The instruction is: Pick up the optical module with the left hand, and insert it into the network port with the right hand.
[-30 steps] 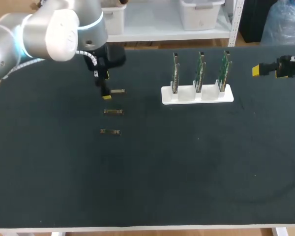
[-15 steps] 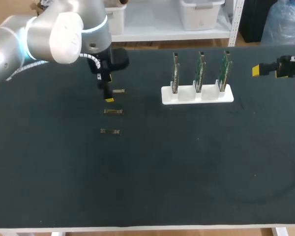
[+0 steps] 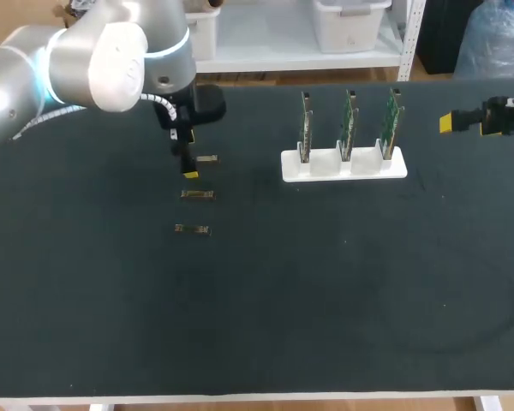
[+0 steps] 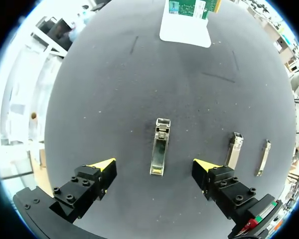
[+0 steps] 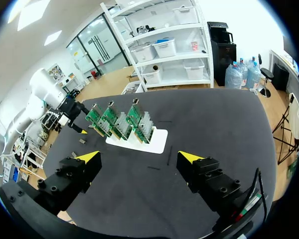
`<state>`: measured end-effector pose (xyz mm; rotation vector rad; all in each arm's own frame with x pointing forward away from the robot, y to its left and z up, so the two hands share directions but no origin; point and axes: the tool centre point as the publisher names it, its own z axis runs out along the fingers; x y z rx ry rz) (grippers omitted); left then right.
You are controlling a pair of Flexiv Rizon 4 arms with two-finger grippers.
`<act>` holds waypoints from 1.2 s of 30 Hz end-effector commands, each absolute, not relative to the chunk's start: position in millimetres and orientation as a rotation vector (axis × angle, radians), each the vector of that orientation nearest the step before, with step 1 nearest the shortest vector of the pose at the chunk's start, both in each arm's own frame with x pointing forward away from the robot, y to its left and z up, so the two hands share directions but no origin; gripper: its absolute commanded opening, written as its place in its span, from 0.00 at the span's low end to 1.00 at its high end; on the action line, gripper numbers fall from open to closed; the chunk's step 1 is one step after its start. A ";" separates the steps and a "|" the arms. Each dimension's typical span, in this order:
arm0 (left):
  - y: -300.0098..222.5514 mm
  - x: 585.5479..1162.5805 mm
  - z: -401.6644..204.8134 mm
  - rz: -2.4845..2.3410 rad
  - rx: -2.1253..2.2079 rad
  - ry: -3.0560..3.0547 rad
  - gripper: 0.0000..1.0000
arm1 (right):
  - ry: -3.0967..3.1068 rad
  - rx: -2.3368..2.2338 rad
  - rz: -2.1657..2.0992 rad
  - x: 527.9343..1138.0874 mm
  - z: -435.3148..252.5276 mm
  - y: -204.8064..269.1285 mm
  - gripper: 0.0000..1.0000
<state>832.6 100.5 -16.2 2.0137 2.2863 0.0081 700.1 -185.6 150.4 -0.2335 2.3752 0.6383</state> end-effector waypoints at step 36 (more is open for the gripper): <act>105.4 833.5 -3.9 -0.150 1.833 2.330 0.00 | 2.375 -0.231 0.634 699.5 150.6 -184.9 1.00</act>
